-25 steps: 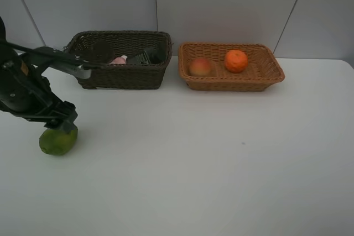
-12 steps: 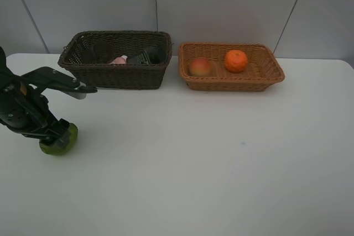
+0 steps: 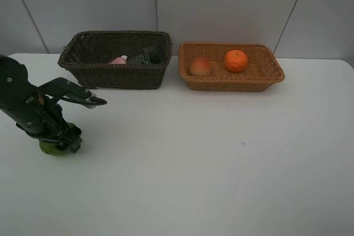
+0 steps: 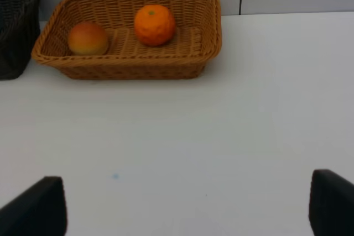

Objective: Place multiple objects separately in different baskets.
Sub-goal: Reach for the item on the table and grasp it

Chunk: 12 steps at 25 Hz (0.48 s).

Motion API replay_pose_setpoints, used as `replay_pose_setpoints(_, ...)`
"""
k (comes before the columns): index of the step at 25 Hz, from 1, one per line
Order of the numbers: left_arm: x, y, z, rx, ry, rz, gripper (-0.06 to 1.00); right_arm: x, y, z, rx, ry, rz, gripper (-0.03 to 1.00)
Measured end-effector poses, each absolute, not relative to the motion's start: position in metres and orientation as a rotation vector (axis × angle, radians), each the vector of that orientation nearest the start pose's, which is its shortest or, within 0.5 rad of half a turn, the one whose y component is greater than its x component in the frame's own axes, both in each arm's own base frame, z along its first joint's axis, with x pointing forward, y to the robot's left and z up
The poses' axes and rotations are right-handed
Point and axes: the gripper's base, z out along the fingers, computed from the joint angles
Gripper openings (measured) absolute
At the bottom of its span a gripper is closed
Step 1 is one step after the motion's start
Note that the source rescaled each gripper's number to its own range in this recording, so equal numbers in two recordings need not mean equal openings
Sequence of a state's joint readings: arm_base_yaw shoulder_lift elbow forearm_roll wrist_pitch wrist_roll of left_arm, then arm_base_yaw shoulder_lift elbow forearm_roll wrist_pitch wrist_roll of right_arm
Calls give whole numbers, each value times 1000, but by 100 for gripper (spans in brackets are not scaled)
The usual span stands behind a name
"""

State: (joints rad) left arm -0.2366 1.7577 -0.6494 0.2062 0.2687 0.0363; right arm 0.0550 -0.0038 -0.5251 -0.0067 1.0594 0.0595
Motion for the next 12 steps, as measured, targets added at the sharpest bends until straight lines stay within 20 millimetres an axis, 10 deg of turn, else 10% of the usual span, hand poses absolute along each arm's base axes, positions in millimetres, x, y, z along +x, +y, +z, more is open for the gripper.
replay_pose_setpoints(12, 260, -58, 95, 664, 2792, 73, 75, -8, -1, 284, 5, 2015, 65, 92)
